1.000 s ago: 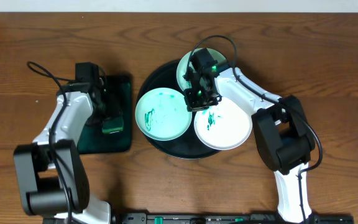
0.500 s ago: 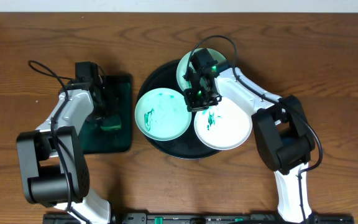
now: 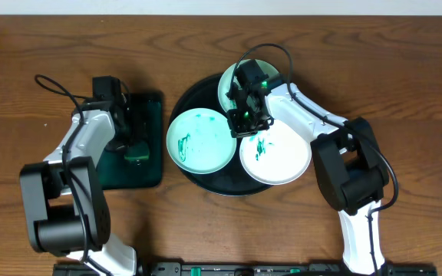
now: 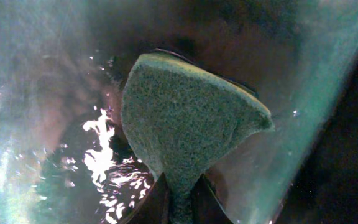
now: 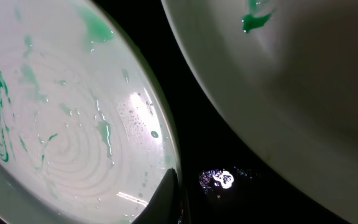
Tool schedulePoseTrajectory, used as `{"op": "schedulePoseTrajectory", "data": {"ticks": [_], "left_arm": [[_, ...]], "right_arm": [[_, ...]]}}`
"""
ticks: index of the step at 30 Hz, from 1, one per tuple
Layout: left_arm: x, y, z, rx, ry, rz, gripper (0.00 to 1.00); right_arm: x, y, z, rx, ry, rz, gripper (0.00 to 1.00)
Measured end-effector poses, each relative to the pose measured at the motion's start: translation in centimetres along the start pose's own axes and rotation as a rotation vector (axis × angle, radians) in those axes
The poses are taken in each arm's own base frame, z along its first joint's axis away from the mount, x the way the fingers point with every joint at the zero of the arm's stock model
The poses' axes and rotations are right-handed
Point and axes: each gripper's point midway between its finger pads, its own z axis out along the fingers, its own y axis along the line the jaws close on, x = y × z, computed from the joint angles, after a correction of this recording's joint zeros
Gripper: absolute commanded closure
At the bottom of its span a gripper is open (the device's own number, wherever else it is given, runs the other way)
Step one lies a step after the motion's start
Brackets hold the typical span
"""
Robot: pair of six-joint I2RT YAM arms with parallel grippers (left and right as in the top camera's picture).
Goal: Clean dirty plates on tray and stack at the side
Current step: 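Grasp the green sponge from the black tray with the left gripper, then move the held sponge over the left plate with the left gripper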
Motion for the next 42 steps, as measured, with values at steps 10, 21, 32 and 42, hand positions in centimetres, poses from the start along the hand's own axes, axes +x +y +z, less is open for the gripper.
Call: {"op": "schedulePoseTrajectory", "data": {"ticks": [10, 21, 32, 42], "left_arm": [[-3.1, 0.2, -10.7, -0.054, -0.322, 0.028, 0.93], [-4.6, -0.9, -16.2, -0.198, -0.561, 0.126, 0.93], [-5.0, -1.0, -17.1, -0.290, -0.614, 0.164, 0.93], [-3.5, -0.4, -15.9, -0.291, -0.533, 0.134, 0.93]], "right_arm": [[0.0, 0.1, 0.0, -0.007, 0.002, -0.011, 0.98], [0.0, 0.2, 0.0, -0.009, 0.001, -0.016, 0.98], [0.0, 0.2, 0.0, -0.011, 0.002, -0.019, 0.98], [-0.3, 0.3, 0.0, -0.015, -0.011, -0.029, 0.99]]}}
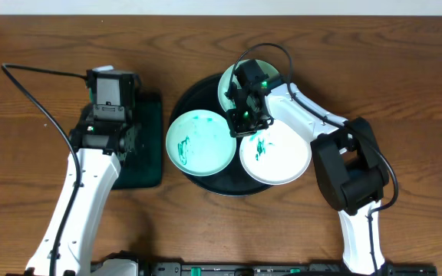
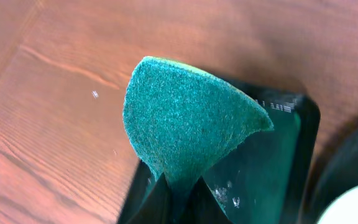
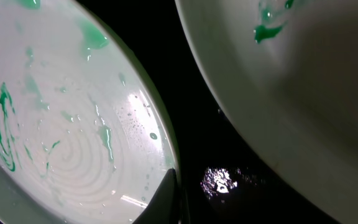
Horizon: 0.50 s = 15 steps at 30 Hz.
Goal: Clean dirty plates on tray and stack at the side
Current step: 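Move the held sponge over the left plate with the left gripper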
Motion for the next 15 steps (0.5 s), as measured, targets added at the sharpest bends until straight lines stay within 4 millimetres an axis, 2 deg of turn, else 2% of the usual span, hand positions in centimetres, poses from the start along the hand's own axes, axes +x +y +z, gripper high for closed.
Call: {"op": "schedulePoseTrajectory", "data": {"ticks": [4, 7, 11, 15], "left_arm": [[2.1, -1.7, 1.2, 0.074, 0.103, -0.012, 0.93], [3.4, -4.4, 1.9, 0.201, 0.175, -0.027, 0.93], [3.4, -7.4, 1.1, 0.371, 0.206, -0.071, 0.93], [3.9, -9.5, 0.0, 0.499, 0.254, -0.103, 0.93]], "right_arm": [[-0.2, -0.3, 0.0, 0.018, -0.011, 0.009, 0.99], [-0.5, -0.7, 0.0, 0.040, -0.022, 0.015, 0.99], [-0.5, -1.1, 0.0, 0.063, -0.026, 0.039, 0.99], [-0.5, -1.3, 0.0, 0.078, -0.029, 0.067, 0.99]]}}
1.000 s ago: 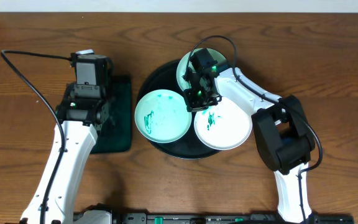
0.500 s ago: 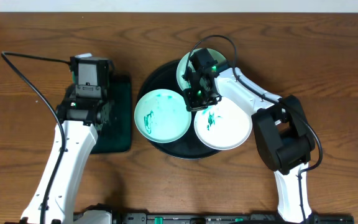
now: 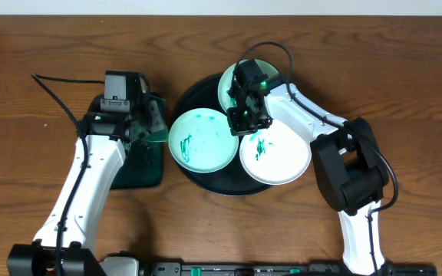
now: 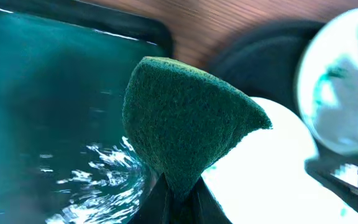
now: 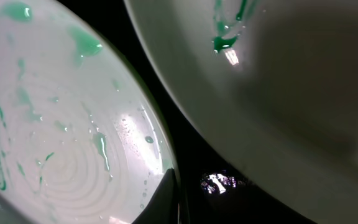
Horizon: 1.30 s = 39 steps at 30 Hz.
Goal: Clean dirty plates on tray and stack at the side
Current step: 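Move the held sponge over the left plate with the left gripper, then scrub the left plate with the sponge while the right gripper holds it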
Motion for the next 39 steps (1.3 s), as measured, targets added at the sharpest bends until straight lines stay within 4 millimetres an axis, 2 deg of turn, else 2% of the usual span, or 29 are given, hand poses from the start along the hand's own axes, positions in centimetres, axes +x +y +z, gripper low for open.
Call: {"op": "schedulePoseTrajectory", "data": {"ticks": [7, 10, 14, 18, 19, 24, 32, 35, 39], "left_arm": [[1.6, -3.6, 0.5, 0.114, 0.061, 0.011, 0.93], [2.3, -5.2, 2.2, 0.141, 0.091, 0.040, 0.93], [3.7, -6.7, 5.3, 0.151, 0.142, 0.062, 0.93], [4.8, -6.6, 8.1, 0.122, 0.185, 0.055, 0.93], [5.1, -6.1, 9.1, 0.095, 0.196, 0.049, 0.93], [5.9, -4.0, 11.3, -0.013, 0.213, 0.048, 0.93], [6.3, -4.6, 11.8, -0.009, 0.225, 0.063, 0.93], [6.8, -5.6, 11.8, 0.049, 0.253, 0.058, 0.93], [8.4, -8.1, 11.6, 0.152, 0.312, 0.071, 0.93]], "right_arm": [[0.1, -0.5, -0.1, 0.033, 0.002, 0.046, 0.99], [0.1, -0.6, -0.2, 0.038, 0.003, 0.060, 0.99], [0.2, -0.7, -0.2, 0.043, 0.009, 0.065, 0.99], [0.3, -0.8, -0.3, 0.051, 0.013, 0.056, 0.99], [0.3, -0.8, -0.3, 0.051, 0.013, 0.052, 0.99], [0.5, -0.4, -0.1, 0.072, 0.009, 0.021, 0.99], [0.5, -0.5, -0.1, 0.086, 0.010, 0.010, 0.99], [0.5, -0.6, -0.1, 0.089, 0.009, 0.010, 0.99], [0.5, -0.6, -0.1, 0.091, 0.010, 0.008, 0.99]]}}
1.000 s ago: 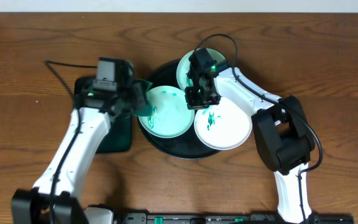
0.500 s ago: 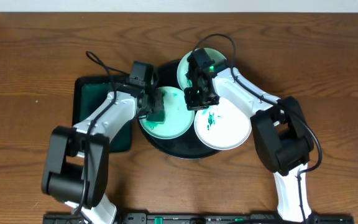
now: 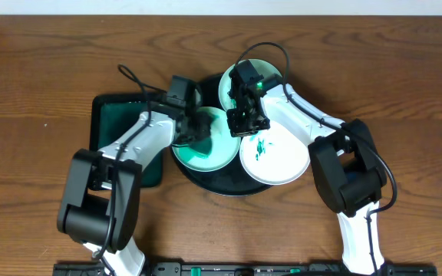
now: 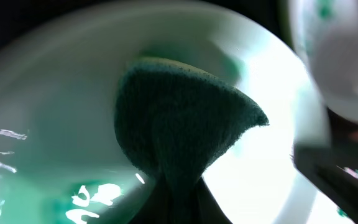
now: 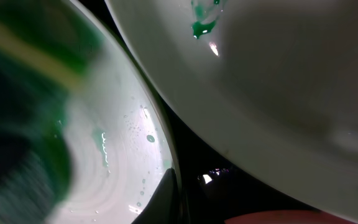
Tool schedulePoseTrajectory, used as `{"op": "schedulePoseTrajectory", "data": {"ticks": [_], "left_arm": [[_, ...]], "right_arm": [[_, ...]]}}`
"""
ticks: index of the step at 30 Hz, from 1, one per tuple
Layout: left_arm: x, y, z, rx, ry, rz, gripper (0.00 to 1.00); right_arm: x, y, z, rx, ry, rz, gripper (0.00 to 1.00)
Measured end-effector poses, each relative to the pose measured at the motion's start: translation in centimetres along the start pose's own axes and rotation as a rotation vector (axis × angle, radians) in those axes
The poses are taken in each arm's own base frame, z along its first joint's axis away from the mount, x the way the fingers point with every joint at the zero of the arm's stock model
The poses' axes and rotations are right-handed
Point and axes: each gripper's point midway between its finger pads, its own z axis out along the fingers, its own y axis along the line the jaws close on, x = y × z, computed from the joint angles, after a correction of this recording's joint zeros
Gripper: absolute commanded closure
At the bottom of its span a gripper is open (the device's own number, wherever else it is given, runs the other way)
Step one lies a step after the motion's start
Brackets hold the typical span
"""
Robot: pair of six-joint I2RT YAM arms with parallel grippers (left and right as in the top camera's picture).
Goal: Clean dirty plates on tray and stack at the side
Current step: 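Scrub the left plate with the sponge while the right gripper holds it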
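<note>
Three plates lie on the round black tray [image 3: 206,182]. The left plate [image 3: 209,157] is smeared green. The right plate [image 3: 282,161] has a green blot, and a third plate [image 3: 271,75] sits at the back. My left gripper [image 3: 192,127] is shut on a dark green sponge [image 4: 179,118], which is pressed onto the left plate [image 4: 272,149]. My right gripper [image 3: 241,123] is shut on that plate's right rim. The right wrist view shows one finger [image 5: 169,190] against the rim of the left plate [image 5: 129,168], with the sponge [image 5: 14,130] blurred at the left.
A dark green rectangular tray of water [image 3: 112,123] lies left of the round tray on the brown wooden table [image 3: 37,192]. The right plate [image 5: 278,93] sits close to the held rim. A black cable [image 3: 140,84] loops above my left arm.
My left gripper has moved right with the sponge, from over the right edge of the water tray onto the left plate. The right gripper has stayed on the plate's rim.
The sponge was first held down in the water tray. It was then held up above the tray's far edge and the table. Then it was at the tray's right edge beside the plates, and now it is on the left plate. My right gripper gripped the rim throughout.
</note>
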Motion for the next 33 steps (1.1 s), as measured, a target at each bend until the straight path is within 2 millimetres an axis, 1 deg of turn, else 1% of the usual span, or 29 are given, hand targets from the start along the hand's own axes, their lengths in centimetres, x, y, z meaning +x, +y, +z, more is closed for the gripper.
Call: {"op": "schedulePoseTrajectory", "data": {"ticks": [2, 4, 7, 10, 12, 15, 18, 20, 23, 26, 30, 33], "left_arm": [[0.8, -1.4, 0.3, 0.040, 0.028, 0.010, 0.93], [1.4, -2.4, 0.5, 0.068, 0.046, 0.018, 0.93], [1.6, -2.6, 0.5, 0.077, 0.055, 0.004, 0.93], [1.4, -1.3, 0.3, 0.044, 0.055, -0.043, 0.93], [1.2, -0.1, 0.0, 0.003, 0.059, -0.082, 0.93], [1.0, 2.8, -0.8, -0.097, 0.059, -0.139, 0.93], [0.3, 5.7, -1.7, -0.197, 0.028, -0.180, 0.93], [0.0, 6.2, -1.9, -0.223, 0.012, -0.179, 0.93], [-0.8, 6.2, -1.9, -0.237, -0.026, -0.142, 0.93], [-1.6, 5.7, -1.7, -0.219, -0.053, -0.079, 0.93], [-2.6, 4.2, -1.0, -0.183, -0.099, 0.041, 0.93], [-3.0, 2.9, -0.5, -0.165, -0.127, 0.100, 0.93]], "right_arm": [[0.0, 0.0, 0.0, 0.000, 0.000, 0.000, 0.99], [0.0, 0.0, 0.0, 0.001, 0.001, 0.000, 0.99], [0.1, 0.0, 0.0, 0.002, 0.002, 0.001, 0.99], [0.1, 0.0, 0.0, 0.002, 0.003, 0.001, 0.99], [0.1, 0.0, 0.0, 0.003, 0.004, 0.001, 0.99], [0.1, 0.0, 0.0, 0.003, 0.005, 0.000, 0.99], [0.1, 0.0, 0.0, 0.004, 0.005, -0.001, 0.99], [0.1, 0.0, 0.0, 0.003, 0.005, -0.001, 0.99], [0.3, 0.2, 0.0, 0.000, 0.009, -0.003, 0.99], [0.4, 0.2, 0.0, 0.002, 0.013, -0.002, 0.99], [0.5, 0.1, 0.0, 0.004, 0.018, 0.000, 0.99], [0.5, 0.1, 0.0, 0.005, 0.019, 0.001, 0.99]]}}
